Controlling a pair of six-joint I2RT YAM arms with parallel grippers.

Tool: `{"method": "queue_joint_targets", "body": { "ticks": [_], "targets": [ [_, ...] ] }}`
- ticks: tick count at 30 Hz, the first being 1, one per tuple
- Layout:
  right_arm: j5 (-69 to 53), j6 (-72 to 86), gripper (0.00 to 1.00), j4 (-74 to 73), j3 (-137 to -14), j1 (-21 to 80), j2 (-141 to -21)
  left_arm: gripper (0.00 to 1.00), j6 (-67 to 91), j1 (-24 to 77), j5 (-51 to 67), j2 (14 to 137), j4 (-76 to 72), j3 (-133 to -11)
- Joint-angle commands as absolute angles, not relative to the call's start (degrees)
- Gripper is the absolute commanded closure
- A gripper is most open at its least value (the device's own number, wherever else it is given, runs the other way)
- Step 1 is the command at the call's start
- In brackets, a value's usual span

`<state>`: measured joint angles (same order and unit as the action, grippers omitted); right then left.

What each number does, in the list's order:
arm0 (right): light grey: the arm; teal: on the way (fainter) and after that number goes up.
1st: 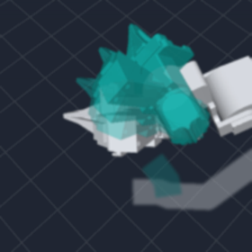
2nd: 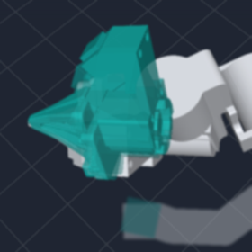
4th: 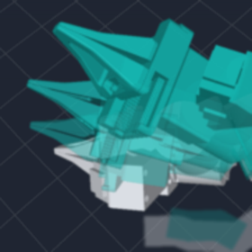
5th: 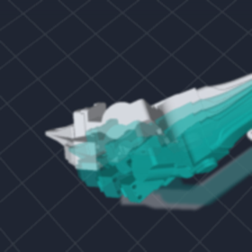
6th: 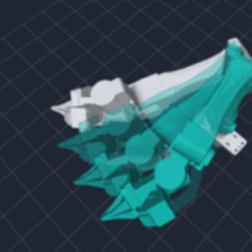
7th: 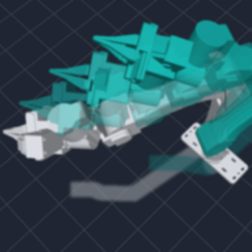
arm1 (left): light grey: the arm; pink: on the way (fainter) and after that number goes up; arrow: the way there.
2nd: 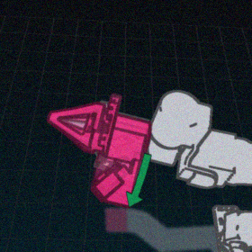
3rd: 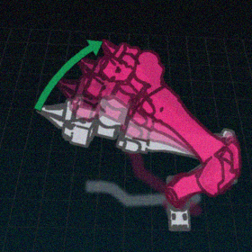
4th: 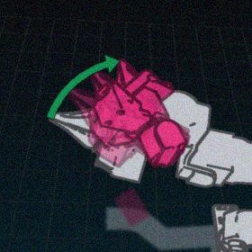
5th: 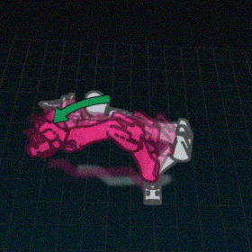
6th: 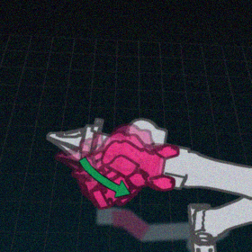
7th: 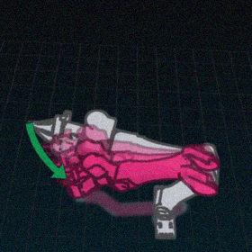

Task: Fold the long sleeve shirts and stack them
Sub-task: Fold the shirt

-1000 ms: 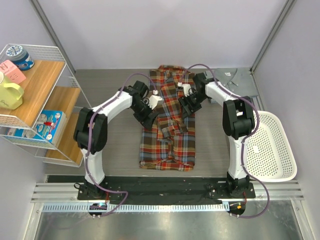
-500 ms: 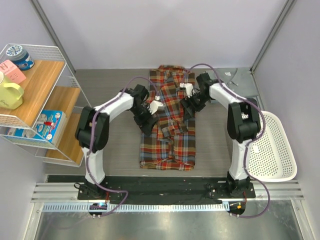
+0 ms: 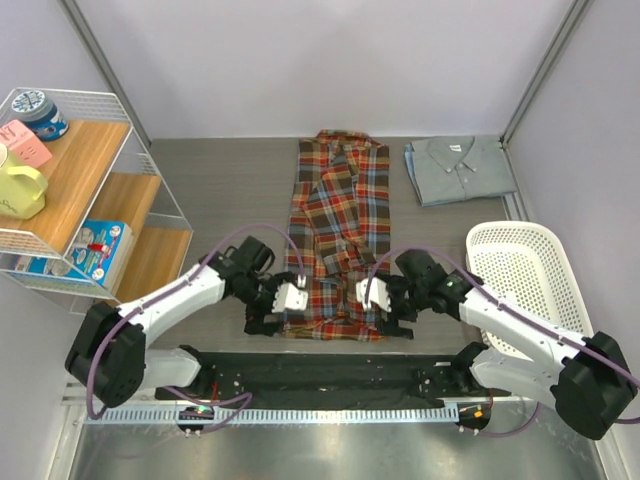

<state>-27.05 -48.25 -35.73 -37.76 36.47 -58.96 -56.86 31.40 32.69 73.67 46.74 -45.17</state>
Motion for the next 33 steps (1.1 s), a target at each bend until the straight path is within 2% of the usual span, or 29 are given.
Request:
{"method": "queue_joint_targets", "body": {
  "ticks": [1, 6, 10, 14, 19, 23, 26, 29, 33],
  "targets": [
    [-21.54, -57.65, 0.03, -32.26, -32.62, 40.51, -56.17, 0.04, -61.70, 38.22, 27.52, 68.12, 30.80, -37.19],
    [-19.08, -61.44, 0.05, -30.33, -27.78, 45.16, -55.10, 0.07, -61.08, 43.85, 23.30, 66.09, 25.49, -32.52],
    [-16.18, -60.04, 0.14, -26.38, -27.07, 48.07, -58.96, 0.10, -61.79, 45.35, 21.80, 66.62, 24.70, -31.29],
    [-14.59, -59.77, 0.18, -23.12, -26.72, 49.13, -61.26, 0.12, -61.70, 46.31, 20.75, 66.80, 22.77, -30.24],
    [-13.89, -60.20, 0.30, -23.47, -26.02, 49.83, -61.44, 0.07, -60.73, 46.58, 16.27, 64.61, 23.20, -30.15],
    [-13.89, -60.30, 0.44, -23.99, -25.23, 49.92, -59.94, 0.04, -60.48, 46.49, 12.66, 58.99, 26.54, -29.79],
    [-13.45, -59.68, 0.50, -23.73, -24.96, 49.92, -60.12, 0.03, -60.03, 46.32, 15.28, 57.40, 33.12, -32.25],
    [-13.36, -59.24, 0.57, -22.68, -24.96, 50.01, -60.64, 0.02, -61.17, 46.41, 20.64, 57.13, 33.40, -31.73],
    [-12.66, -59.41, 0.59, -21.62, -25.40, 50.01, -62.13, 0.09, -61.79, 46.84, 20.49, 65.00, 29.98, -31.38]
  ]
}}
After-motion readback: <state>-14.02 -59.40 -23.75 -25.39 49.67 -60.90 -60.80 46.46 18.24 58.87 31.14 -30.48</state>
